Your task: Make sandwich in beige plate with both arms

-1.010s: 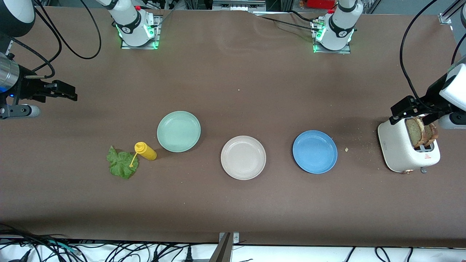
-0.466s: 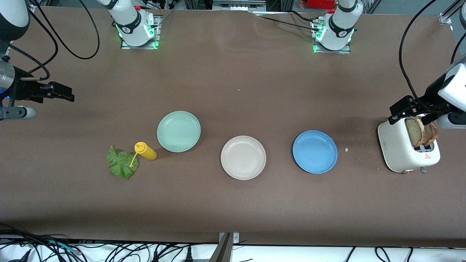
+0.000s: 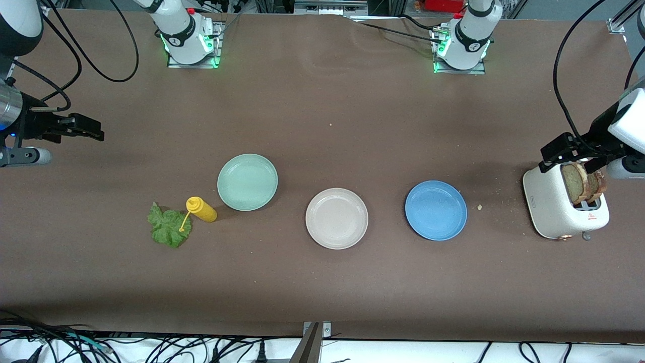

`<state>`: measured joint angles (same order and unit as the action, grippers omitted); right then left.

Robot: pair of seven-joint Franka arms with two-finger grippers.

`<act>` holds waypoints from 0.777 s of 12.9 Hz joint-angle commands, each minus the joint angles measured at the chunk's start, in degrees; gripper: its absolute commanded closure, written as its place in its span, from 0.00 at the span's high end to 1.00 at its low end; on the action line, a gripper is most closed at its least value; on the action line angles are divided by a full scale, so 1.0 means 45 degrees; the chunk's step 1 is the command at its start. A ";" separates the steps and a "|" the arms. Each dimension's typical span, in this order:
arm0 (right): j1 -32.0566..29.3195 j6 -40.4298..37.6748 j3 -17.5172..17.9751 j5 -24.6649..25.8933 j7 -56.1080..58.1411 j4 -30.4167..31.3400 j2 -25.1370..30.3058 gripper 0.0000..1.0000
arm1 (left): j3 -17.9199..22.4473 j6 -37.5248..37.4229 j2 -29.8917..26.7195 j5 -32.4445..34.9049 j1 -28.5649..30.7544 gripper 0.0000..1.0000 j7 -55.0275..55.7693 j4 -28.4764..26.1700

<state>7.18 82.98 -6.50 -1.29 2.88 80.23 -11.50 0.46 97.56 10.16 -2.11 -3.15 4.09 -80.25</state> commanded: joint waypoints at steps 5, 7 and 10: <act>-0.0150 0.0153 0.0195 0.0209 0.0162 0.0179 0.0173 1.00 | -0.0044 -0.0097 -0.0030 -0.0079 -0.0023 1.00 -0.0167 0.0157; -0.0131 0.0153 0.0195 0.0209 0.0142 0.0160 0.0173 1.00 | -0.0044 -0.0097 -0.0030 -0.0079 -0.0023 1.00 -0.0167 0.0138; -0.0150 0.0657 0.0195 0.0111 0.0123 0.0179 0.0173 1.00 | -0.0025 -0.0097 -0.0011 0.0057 -0.0023 1.00 -0.0264 0.0137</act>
<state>7.18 83.83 -6.49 -1.28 2.89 80.23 -11.50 0.34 97.56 10.16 -2.11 -3.29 4.09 -80.25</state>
